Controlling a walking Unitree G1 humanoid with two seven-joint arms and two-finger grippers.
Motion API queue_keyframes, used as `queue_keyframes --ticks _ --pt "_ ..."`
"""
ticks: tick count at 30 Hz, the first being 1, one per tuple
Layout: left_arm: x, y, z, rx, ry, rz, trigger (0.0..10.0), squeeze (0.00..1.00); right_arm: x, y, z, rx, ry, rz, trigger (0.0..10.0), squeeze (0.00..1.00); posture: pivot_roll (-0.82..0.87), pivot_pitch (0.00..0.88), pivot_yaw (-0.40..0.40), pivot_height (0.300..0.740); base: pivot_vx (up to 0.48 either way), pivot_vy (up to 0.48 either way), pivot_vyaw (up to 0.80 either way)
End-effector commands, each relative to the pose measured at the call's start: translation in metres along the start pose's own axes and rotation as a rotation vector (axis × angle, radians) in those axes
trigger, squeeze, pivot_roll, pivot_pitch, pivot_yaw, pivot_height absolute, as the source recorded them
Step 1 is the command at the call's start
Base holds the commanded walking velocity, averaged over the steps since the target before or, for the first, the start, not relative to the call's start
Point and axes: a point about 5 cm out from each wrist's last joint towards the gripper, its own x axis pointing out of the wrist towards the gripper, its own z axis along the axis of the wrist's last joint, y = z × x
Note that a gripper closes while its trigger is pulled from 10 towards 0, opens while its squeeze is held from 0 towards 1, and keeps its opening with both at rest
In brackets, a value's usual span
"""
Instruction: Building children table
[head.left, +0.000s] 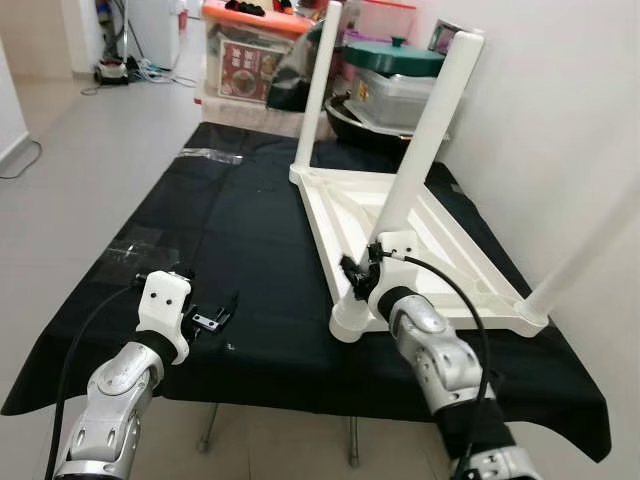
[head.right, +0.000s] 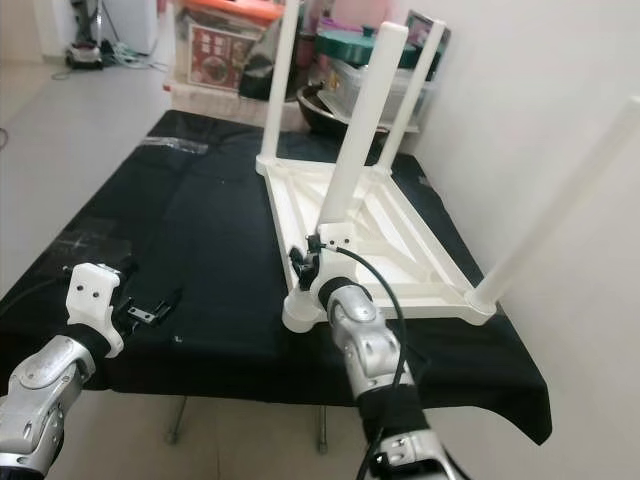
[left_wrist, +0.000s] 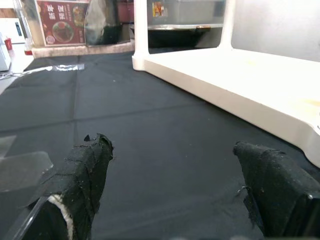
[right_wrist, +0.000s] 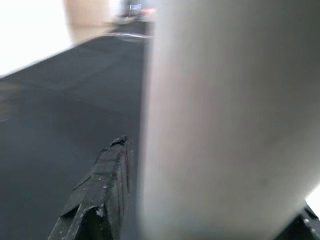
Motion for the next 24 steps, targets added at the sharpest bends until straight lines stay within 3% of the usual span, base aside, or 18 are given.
queue_keyframes --ticks 1,2,3,4,8,12,14,17,21,22,23,24 --pt "0.0 -0.002 -0.002 -0.016 0.001 -0.008 10.0 0.0 0.002 0.007 0.011 0.008 -0.016 0.099 10.0 0.49 0.14 0.0 -0.202 0.74 0.0 0.0 0.0" --pt "0.0 -0.002 -0.002 -0.016 0.001 -0.008 10.0 0.0 0.002 0.007 0.011 0.008 -0.016 0.099 10.0 0.49 0.14 0.0 -0.202 0.74 0.0 0.0 0.0" --pt "0.0 -0.002 -0.002 -0.017 0.001 -0.008 10.0 0.0 -0.001 0.011 0.023 -0.021 -0.065 0.238 10.0 0.0 0.14 0.0 -0.202 0.74 0.0 0.0 0.0" --pt "0.001 -0.002 -0.002 -0.018 -0.001 -0.009 10.0 0.0 -0.009 0.017 0.038 -0.087 -0.12 0.467 10.0 0.0 0.15 0.0 -0.202 0.74 0.0 0.0 0.0" --pt "0.001 -0.002 -0.002 -0.018 -0.001 -0.01 10.0 0.0 -0.013 0.019 0.043 -0.13 -0.137 0.592 10.0 0.0 0.15 0.0 -0.202 0.74 0.0 0.0 0.0" --pt "0.002 -0.003 -0.002 -0.017 0.0 -0.011 10.0 0.0 -0.007 0.037 0.023 -0.156 -0.053 0.803 10.0 0.0 0.16 0.0 -0.211 0.74 0.0 0.0 0.0" --pt "0.002 -0.003 -0.002 -0.017 0.0 -0.011 10.0 0.0 -0.007 0.039 0.021 -0.163 -0.046 0.817 10.0 0.0 0.16 0.0 -0.211 0.74 0.0 0.0 0.0" --pt "0.001 -0.002 -0.003 -0.015 0.002 -0.006 10.0 0.0 0.01 0.055 0.017 -0.139 -0.044 0.758 10.0 0.0 0.18 0.0 -0.222 0.74 0.0 0.0 0.0" --pt "0.001 -0.002 -0.003 -0.015 0.002 -0.005 10.0 0.0 0.016 0.057 0.017 -0.14 -0.056 0.714 10.0 0.0 0.18 0.0 -0.22 0.74 0.0 0.0 0.0" --pt "0.001 -0.002 -0.003 -0.017 0.001 -0.007 10.0 0.0 0.022 0.051 0.019 -0.112 -0.065 0.632 2.6 0.0 0.17 0.0 -0.215 0.74 0.0 0.0 0.0" --pt "0.001 -0.002 -0.003 -0.017 0.001 -0.008 10.0 0.0 0.024 0.047 0.02 -0.097 -0.068 0.587 2.6 0.0 0.17 0.0 -0.213 0.74 0.0 0.0 0.0" --pt "0.0 -0.003 -0.003 -0.019 0.0 -0.009 10.0 0.0 0.028 0.039 0.021 -0.076 -0.072 0.481 0.0 0.0 0.17 0.0 -0.213 0.74 0.0 0.0 0.0"
